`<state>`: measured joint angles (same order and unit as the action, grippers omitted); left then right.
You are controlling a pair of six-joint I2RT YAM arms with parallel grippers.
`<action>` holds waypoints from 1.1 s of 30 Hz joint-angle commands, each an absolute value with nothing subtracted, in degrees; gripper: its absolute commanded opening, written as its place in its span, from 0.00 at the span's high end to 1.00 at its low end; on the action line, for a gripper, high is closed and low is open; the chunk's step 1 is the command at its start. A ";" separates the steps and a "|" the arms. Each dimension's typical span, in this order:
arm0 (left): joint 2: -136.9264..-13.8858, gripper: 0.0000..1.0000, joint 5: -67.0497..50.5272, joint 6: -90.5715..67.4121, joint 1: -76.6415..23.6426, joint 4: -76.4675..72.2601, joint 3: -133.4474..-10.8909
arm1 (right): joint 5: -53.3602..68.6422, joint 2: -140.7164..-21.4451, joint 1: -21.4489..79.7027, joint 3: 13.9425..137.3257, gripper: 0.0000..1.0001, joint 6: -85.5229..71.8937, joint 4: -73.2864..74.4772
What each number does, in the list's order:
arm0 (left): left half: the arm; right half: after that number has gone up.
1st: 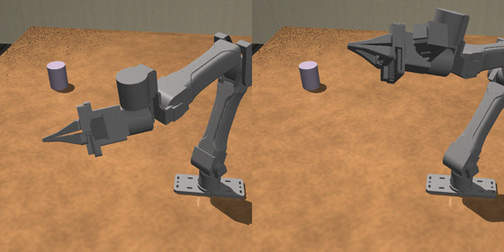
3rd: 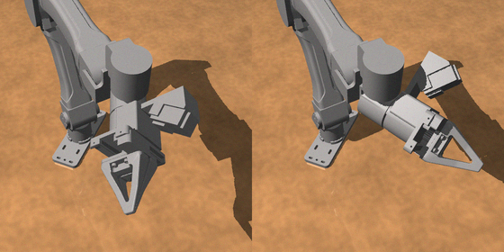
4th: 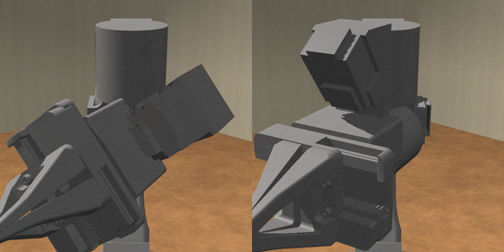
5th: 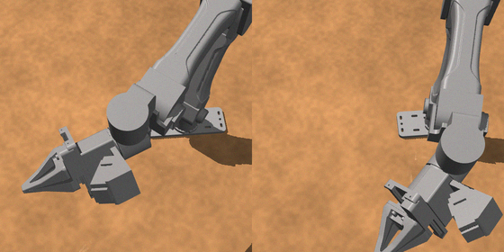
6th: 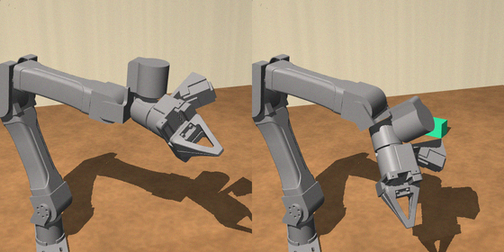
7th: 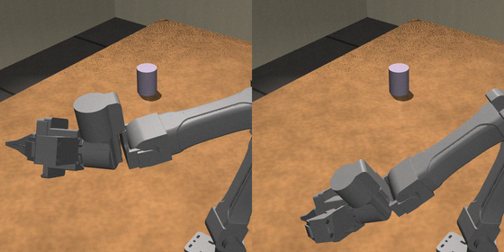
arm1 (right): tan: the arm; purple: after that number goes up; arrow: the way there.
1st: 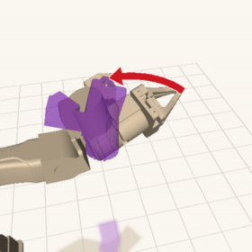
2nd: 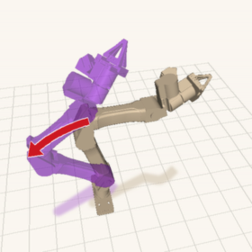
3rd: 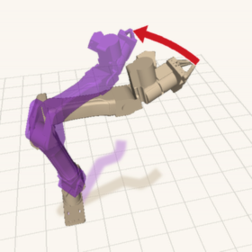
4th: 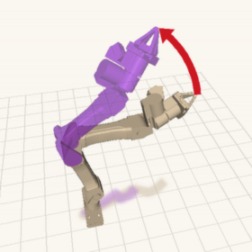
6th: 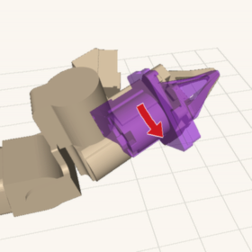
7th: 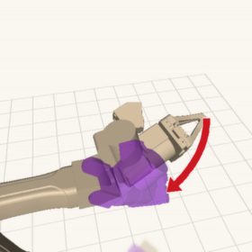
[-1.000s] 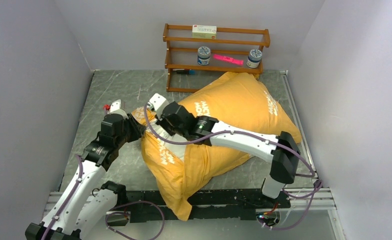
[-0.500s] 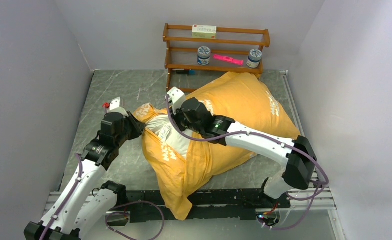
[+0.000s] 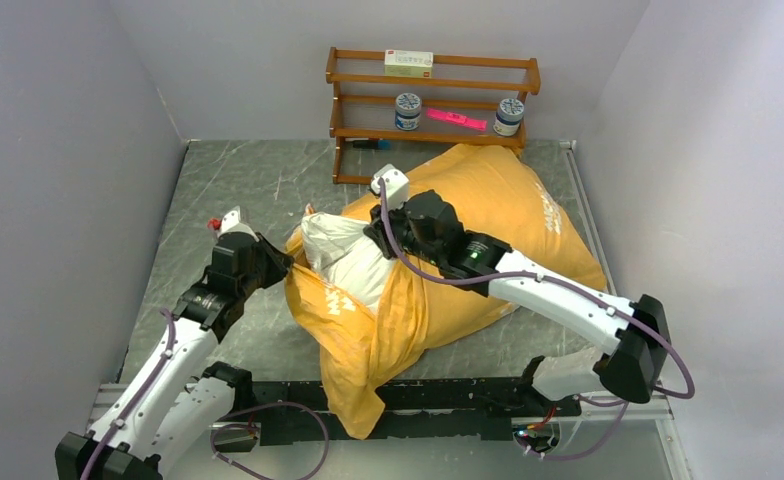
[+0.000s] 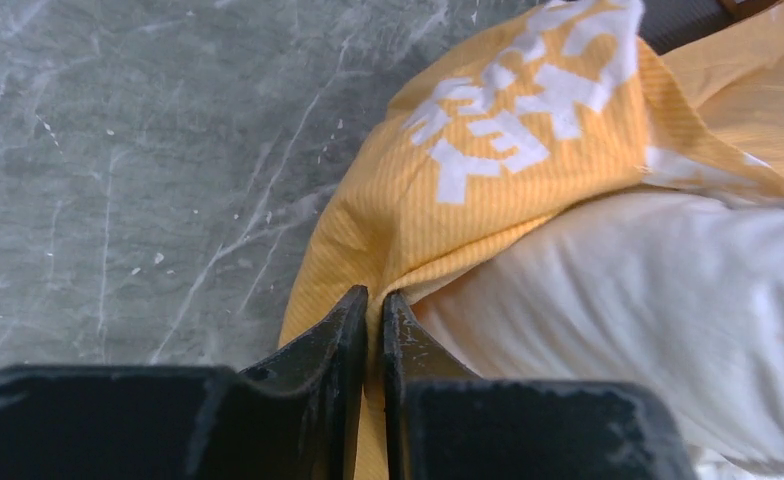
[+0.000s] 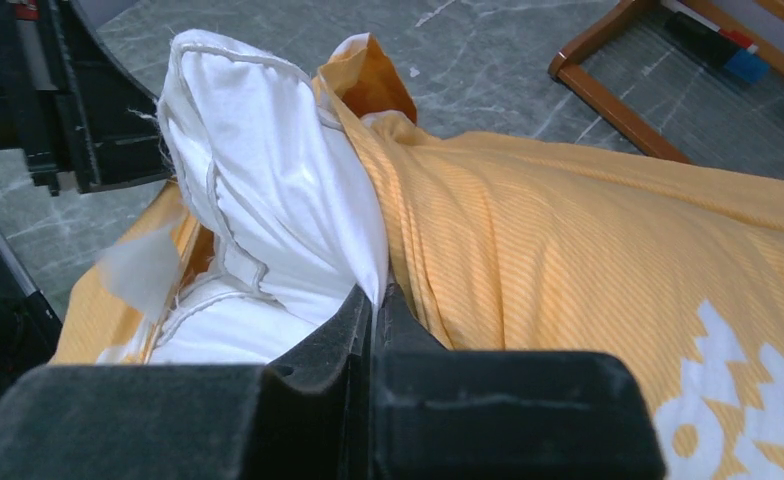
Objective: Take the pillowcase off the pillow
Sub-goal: Remove the pillow from the pillowcase.
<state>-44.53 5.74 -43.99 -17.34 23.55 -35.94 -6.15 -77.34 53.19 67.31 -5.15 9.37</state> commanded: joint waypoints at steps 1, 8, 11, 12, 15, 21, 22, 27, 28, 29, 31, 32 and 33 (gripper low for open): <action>-47.08 0.85 15.62 -42.72 -14.85 28.90 -32.62 | -15.86 -69.20 47.85 66.72 1.00 -1.62 6.84; -48.13 0.83 2.72 -40.98 -14.90 18.70 -31.69 | -7.18 -67.62 47.56 64.20 1.00 -4.07 1.69; -48.87 0.81 -0.56 -40.53 -15.15 15.56 -32.20 | -4.89 -68.61 47.61 63.90 1.00 -5.60 0.28; -49.19 0.80 -1.53 -40.26 -15.43 14.39 -32.31 | -4.59 -69.01 47.63 63.90 1.00 -5.81 0.27; -51.43 0.78 -3.21 -40.25 -17.15 11.92 -33.09 | -3.58 -70.09 47.61 63.79 1.00 -6.72 -2.35; -56.81 0.73 -2.27 -41.22 -22.14 7.96 -35.68 | -1.67 -73.80 47.72 67.74 1.00 -6.52 -3.99; -57.23 0.72 -1.98 -41.02 -22.29 7.55 -36.40 | -1.71 -74.43 47.74 68.94 1.00 -6.29 -4.19; -59.14 0.64 1.71 -37.89 -22.32 10.99 -43.30 | -3.51 -78.15 47.82 73.88 1.00 -4.53 -4.69; -59.15 0.62 3.45 -37.04 -22.32 12.00 -44.85 | -4.20 -78.83 47.79 74.70 1.00 -4.08 -4.71; -59.02 0.59 4.91 -36.07 -22.28 12.72 -46.05 | -5.05 -79.48 47.81 75.39 1.00 -3.66 -4.95; -58.42 0.51 7.34 -34.36 -22.25 13.64 -47.73 | -7.10 -80.55 47.83 76.26 1.00 -2.67 -5.62; -58.04 0.47 8.24 -33.21 -22.24 14.20 -48.41 | -8.25 -81.04 47.75 76.63 1.00 -1.97 -5.99; -57.74 0.45 9.26 -32.41 -22.23 14.99 -48.95 | -9.41 -81.52 47.75 76.90 1.00 -1.36 -6.44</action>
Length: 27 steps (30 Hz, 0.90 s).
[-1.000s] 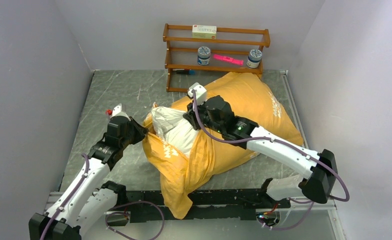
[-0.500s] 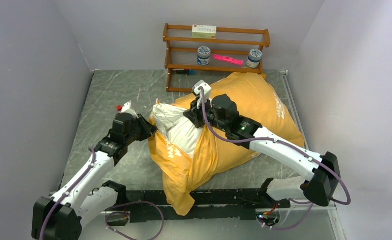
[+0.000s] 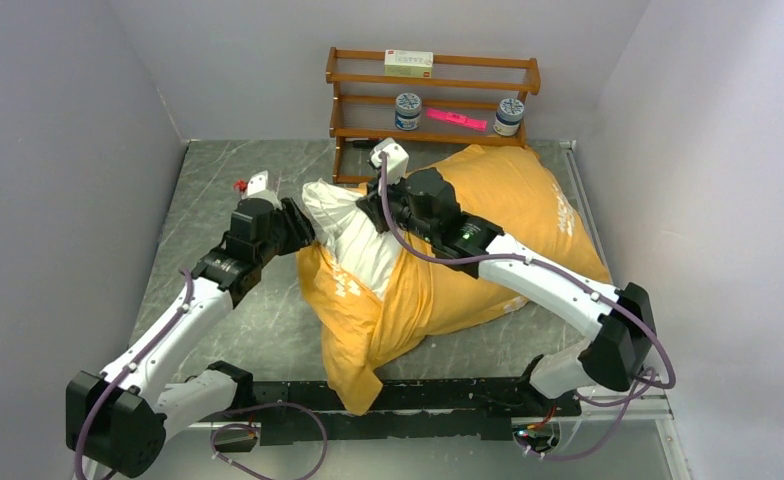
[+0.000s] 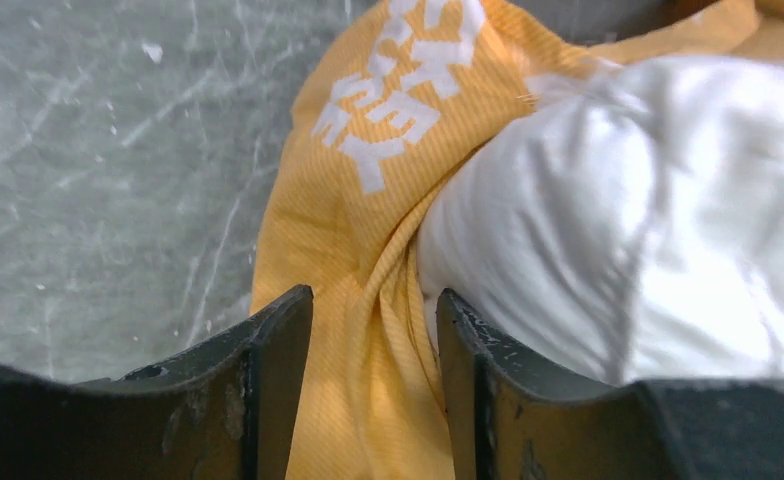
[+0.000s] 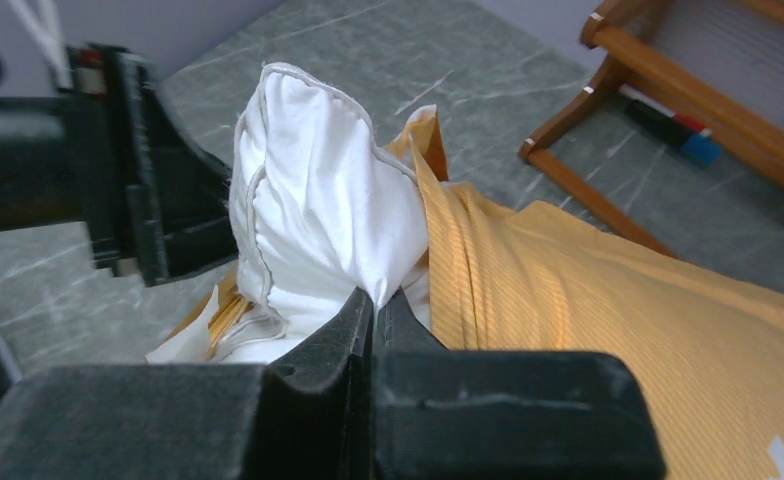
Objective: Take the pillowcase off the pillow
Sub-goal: Remove the pillow from the pillowcase.
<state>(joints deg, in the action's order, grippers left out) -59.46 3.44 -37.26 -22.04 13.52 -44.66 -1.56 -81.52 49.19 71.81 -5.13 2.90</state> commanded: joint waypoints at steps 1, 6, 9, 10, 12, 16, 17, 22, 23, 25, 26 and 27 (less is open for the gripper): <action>-57.40 0.43 10.42 -31.82 -22.23 15.94 -49.37 | -10.61 -81.97 47.73 77.05 1.00 -0.82 -6.87; -54.13 0.32 15.49 -28.02 -22.24 18.88 -49.73 | -16.08 -85.38 47.60 78.88 1.00 2.66 -8.57; -51.47 0.25 13.36 -23.48 -22.24 18.12 -48.47 | -18.51 -88.84 47.64 81.38 1.00 3.50 -8.83; -50.67 0.22 11.89 -21.73 -22.24 17.61 -47.96 | -18.90 -89.97 47.59 82.20 1.00 3.51 -8.73; -49.35 0.15 8.09 -18.78 -22.24 16.92 -46.86 | -19.07 -92.05 47.57 83.60 1.00 3.15 -8.26; -47.45 0.09 0.83 -16.05 -22.24 14.79 -43.86 | -17.04 -94.96 47.57 84.57 1.00 1.17 -7.22; -47.14 0.09 -0.41 -15.75 -22.24 14.25 -42.99 | -16.39 -95.52 47.60 84.55 1.00 0.88 -6.84; -47.56 0.09 -3.28 -14.20 -22.24 15.80 -41.92 | -11.71 -96.63 47.87 86.82 0.89 -1.50 -0.31; -47.64 0.09 -2.79 -14.67 -22.24 16.34 -41.88 | -11.01 -96.22 48.08 86.56 0.86 -2.07 -0.19; -47.80 0.10 -2.23 -15.91 -22.24 16.97 -41.54 | -10.43 -94.28 48.85 85.51 0.77 -2.52 1.72; -47.72 0.10 -2.35 -16.97 -22.24 17.12 -41.38 | -10.69 -93.38 49.36 84.77 0.70 -2.48 2.27; -47.61 0.11 -2.71 -18.10 -22.24 17.14 -41.07 | -11.15 -92.43 49.98 84.27 0.64 -2.28 2.82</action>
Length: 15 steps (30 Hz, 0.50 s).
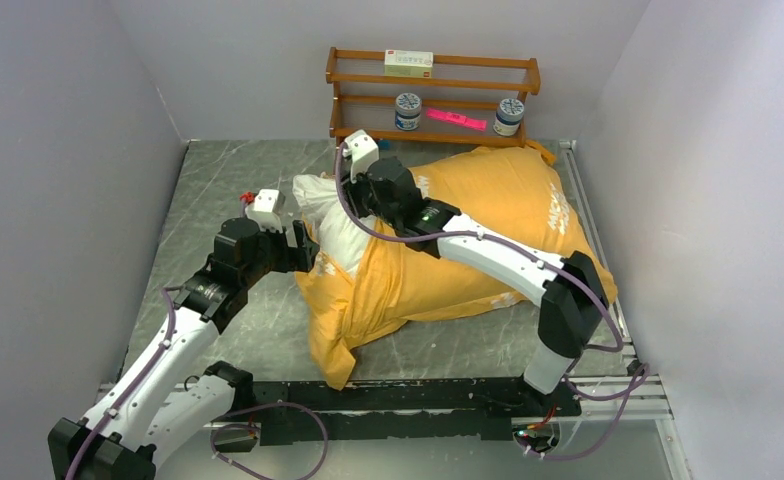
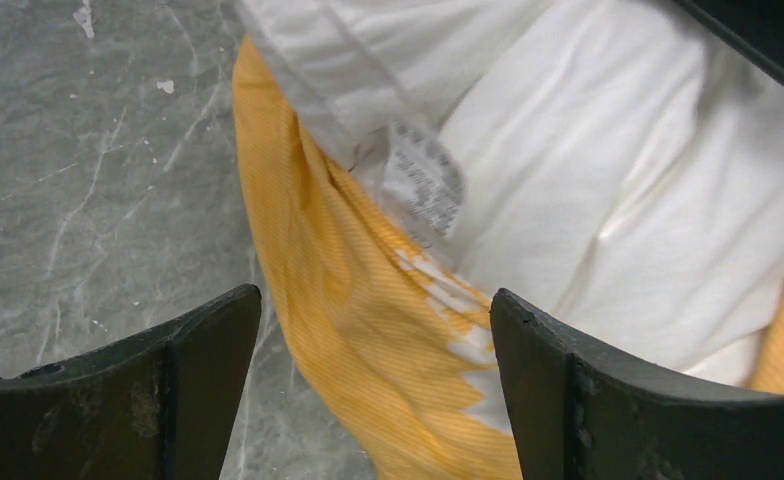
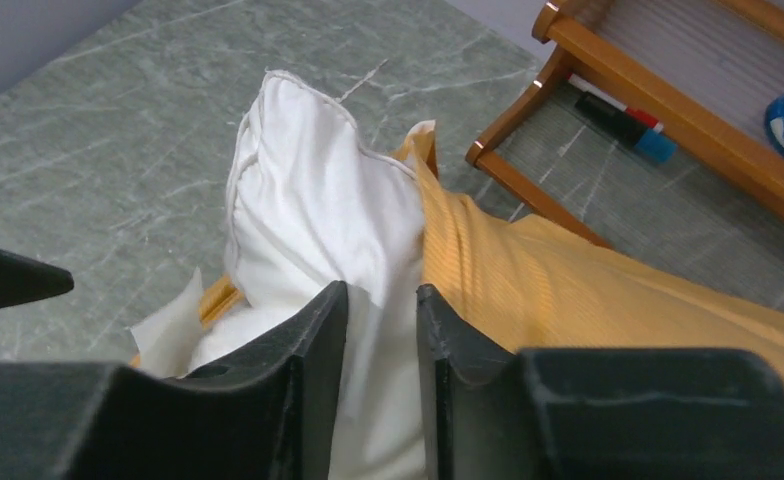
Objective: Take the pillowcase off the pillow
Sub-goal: Remove the pillow from the pillowcase.
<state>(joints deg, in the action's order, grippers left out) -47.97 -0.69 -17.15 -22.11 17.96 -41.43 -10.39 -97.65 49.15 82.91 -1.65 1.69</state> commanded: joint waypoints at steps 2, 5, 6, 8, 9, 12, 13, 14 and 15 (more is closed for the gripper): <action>-47.28 0.12 -4.11 -20.59 -22.24 16.93 -40.34 | -13.35 -90.47 51.78 83.08 0.55 -1.23 4.24; -46.47 0.13 -6.49 -23.53 -22.24 17.12 -39.64 | -17.49 -87.04 54.15 80.69 0.46 -0.44 6.08; -46.15 0.13 -7.04 -24.43 -22.24 17.28 -39.31 | -18.94 -85.81 54.99 79.68 0.43 -0.44 6.56; -45.53 0.13 -7.52 -25.98 -22.24 18.03 -38.82 | -21.54 -83.35 56.78 77.57 0.36 -0.44 6.91; -45.30 0.13 -7.59 -26.55 -22.24 18.59 -38.77 | -22.78 -82.25 57.71 76.61 0.33 -0.44 7.13; -44.55 0.13 -7.02 -28.54 -22.24 21.03 -39.10 | -28.00 -79.07 61.10 73.97 0.20 -1.07 7.58; -44.42 0.14 -6.94 -29.23 -22.24 21.69 -39.30 | -29.77 -78.26 62.22 72.84 0.16 -1.57 7.84; -44.27 0.14 -7.14 -30.10 -22.24 22.27 -39.51 | -31.48 -77.57 63.12 72.28 0.14 -2.13 8.09; -44.10 0.14 -7.54 -31.00 -22.24 22.55 -39.58 | -32.96 -76.88 64.13 71.11 0.10 -2.94 8.35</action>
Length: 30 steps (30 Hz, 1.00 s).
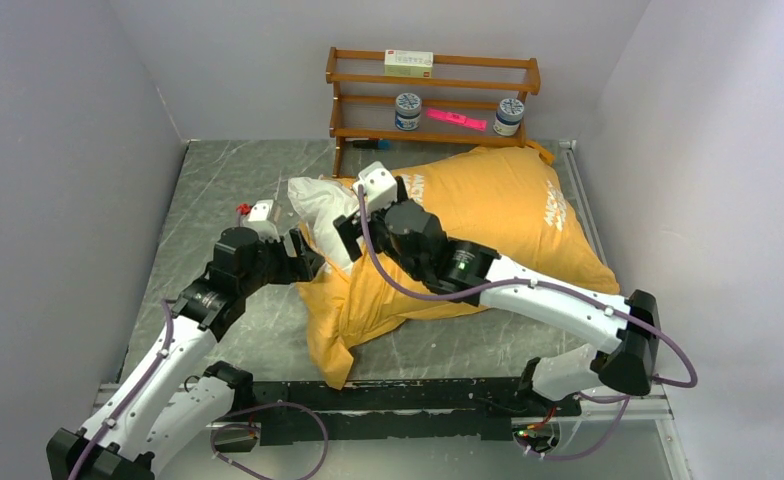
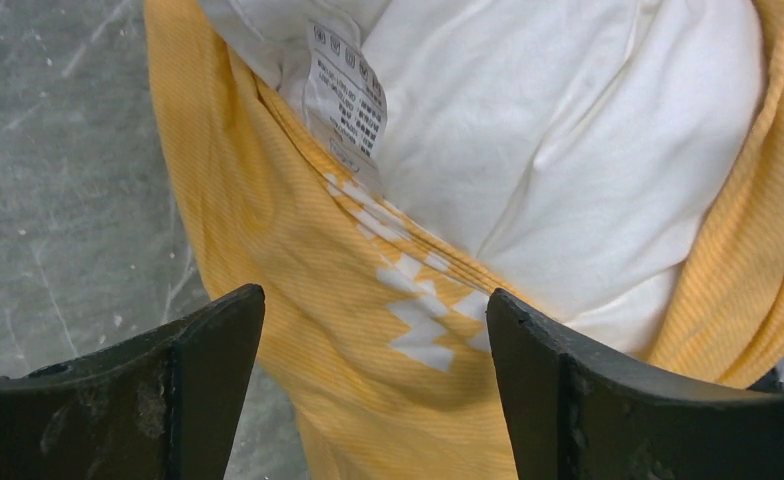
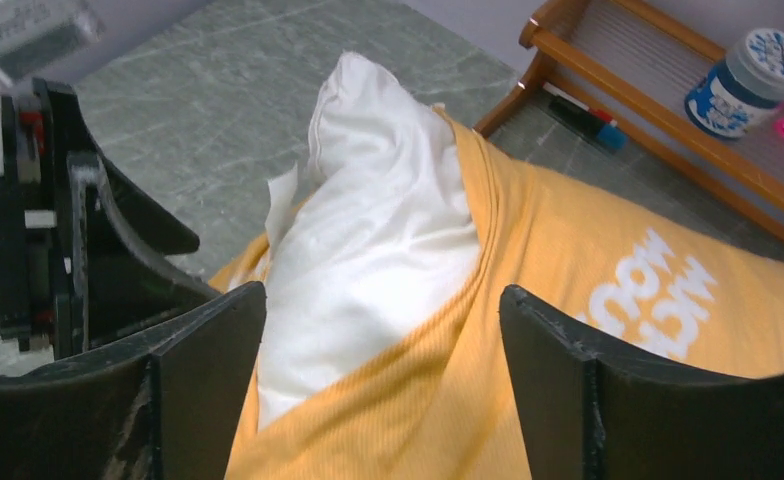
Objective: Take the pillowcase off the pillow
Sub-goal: Remove the pillow from the pillowcase.
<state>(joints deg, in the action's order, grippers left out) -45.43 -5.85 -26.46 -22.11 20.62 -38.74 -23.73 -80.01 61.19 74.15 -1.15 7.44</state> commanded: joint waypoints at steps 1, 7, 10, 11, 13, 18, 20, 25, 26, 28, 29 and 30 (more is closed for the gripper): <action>-43.81 0.14 -8.64 -32.01 -22.24 22.21 -39.40 | -34.50 -76.16 65.10 70.05 0.09 -3.52 8.44; -42.31 0.16 -12.65 -36.97 -22.32 20.08 -37.49 | -42.73 -73.22 70.59 64.43 0.04 -7.62 9.01; -42.43 0.16 -12.77 -37.67 -22.52 20.30 -37.23 | -44.36 -73.21 72.34 62.75 0.04 -10.48 9.81; -42.59 0.17 -13.08 -37.84 -22.61 20.18 -37.06 | -44.72 -73.17 73.11 62.08 0.03 -11.27 9.72; -43.01 0.17 -13.70 -38.32 -22.99 19.82 -36.56 | -45.18 -72.97 74.70 61.00 0.03 -12.77 9.19; -42.88 0.19 -13.15 -39.60 -24.90 19.76 -35.23 | -46.47 -74.79 78.73 60.83 0.00 -14.92 9.52; -42.70 0.19 -12.50 -39.94 -25.70 20.06 -34.78 | -47.02 -75.79 80.15 61.06 0.00 -15.83 9.86; -42.28 0.19 -11.51 -41.20 -27.50 20.14 -33.24 | -49.84 -78.93 82.06 61.83 0.00 -17.65 10.92; -42.14 0.19 -11.16 -41.30 -27.77 20.19 -33.00 | -50.71 -79.80 82.23 62.06 0.00 -17.80 11.42; -41.98 0.19 -10.23 -41.26 -28.30 20.85 -32.66 | -52.52 -81.54 82.31 62.46 0.00 -18.16 12.36; -41.93 0.20 -9.64 -41.23 -28.42 21.24 -32.57 | -53.05 -82.09 82.27 62.44 0.00 -18.16 12.54; -41.85 0.20 -8.99 -41.11 -28.60 21.67 -32.46 | -53.66 -82.54 82.33 62.34 0.00 -18.25 12.69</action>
